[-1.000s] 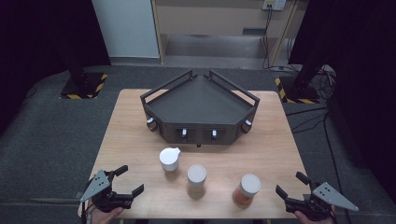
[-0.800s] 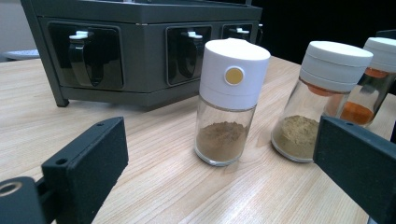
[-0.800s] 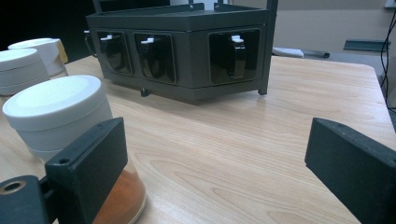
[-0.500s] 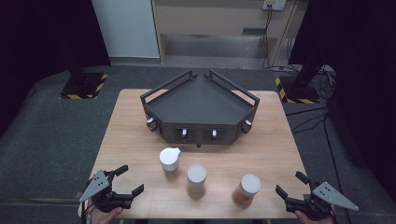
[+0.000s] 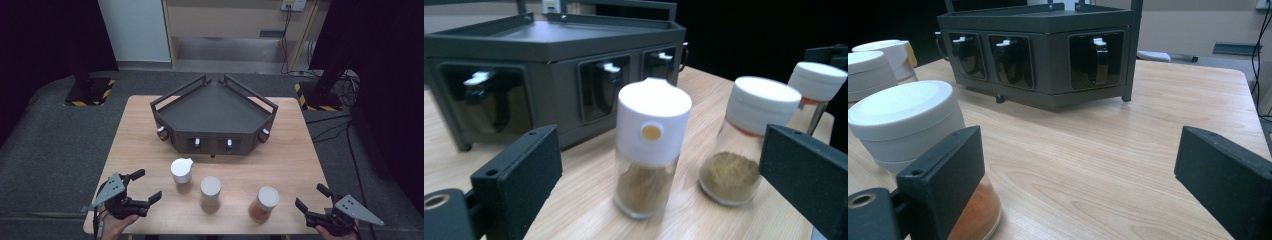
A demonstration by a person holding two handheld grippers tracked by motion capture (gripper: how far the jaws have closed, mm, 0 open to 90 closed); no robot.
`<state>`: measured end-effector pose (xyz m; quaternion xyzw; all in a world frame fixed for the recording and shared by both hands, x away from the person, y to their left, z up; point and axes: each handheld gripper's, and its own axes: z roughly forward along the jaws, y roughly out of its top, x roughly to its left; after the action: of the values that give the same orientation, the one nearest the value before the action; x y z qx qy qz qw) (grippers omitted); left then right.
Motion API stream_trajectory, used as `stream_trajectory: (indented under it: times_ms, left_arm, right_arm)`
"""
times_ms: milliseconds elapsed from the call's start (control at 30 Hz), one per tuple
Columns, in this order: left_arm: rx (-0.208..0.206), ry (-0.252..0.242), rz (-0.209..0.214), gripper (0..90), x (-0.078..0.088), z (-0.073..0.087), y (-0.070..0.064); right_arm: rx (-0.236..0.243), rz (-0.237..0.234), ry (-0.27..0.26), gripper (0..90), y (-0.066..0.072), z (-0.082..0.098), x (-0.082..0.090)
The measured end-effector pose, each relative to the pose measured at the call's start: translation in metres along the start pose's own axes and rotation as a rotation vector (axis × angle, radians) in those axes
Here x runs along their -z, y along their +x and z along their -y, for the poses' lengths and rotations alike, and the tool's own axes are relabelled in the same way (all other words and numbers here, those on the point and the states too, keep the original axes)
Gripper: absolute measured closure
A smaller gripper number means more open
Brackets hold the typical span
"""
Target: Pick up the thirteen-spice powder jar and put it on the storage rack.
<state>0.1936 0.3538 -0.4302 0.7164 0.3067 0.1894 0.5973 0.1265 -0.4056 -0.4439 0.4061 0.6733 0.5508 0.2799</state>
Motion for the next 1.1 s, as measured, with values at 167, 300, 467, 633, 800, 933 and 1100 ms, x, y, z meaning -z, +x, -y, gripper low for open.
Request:
stream_trajectory:
  times_ms: [167,300,467,633,800,933,1100]
  left_arm:
    - [-0.005,0.01,0.013,2.7,-0.013,-0.008,0.005]
    - [0.007,0.012,0.031,2.9,-0.023,-0.012,0.011]
    - [-0.004,0.046,0.044,3.8,-0.037,-0.018,0.016]
    - [-0.001,0.057,0.052,4.5,-0.047,-0.019,0.019]
    - [-0.002,0.064,0.064,6.3,-0.057,-0.017,0.023]
    - [0.012,0.073,0.078,6.6,-0.066,-0.015,0.025]
    - [0.007,0.082,0.085,8.3,-0.076,-0.012,0.025]
  right_arm:
    - [-0.003,-0.001,-0.002,5.9,-0.001,0.0,0.0]
    - [-0.003,-0.003,-0.002,5.9,-0.001,0.0,0.0]
    - [-0.003,-0.003,-0.002,5.9,-0.001,0.0,0.001]
    - [-0.003,-0.004,-0.001,6.0,-0.001,0.0,0.001]
    - [-0.003,-0.003,0.0,6.0,-0.001,0.0,0.001]
    - [-0.004,-0.004,-0.001,6.0,-0.001,0.0,0.001]
    - [-0.005,-0.003,-0.002,6.0,-0.001,0.0,0.001]
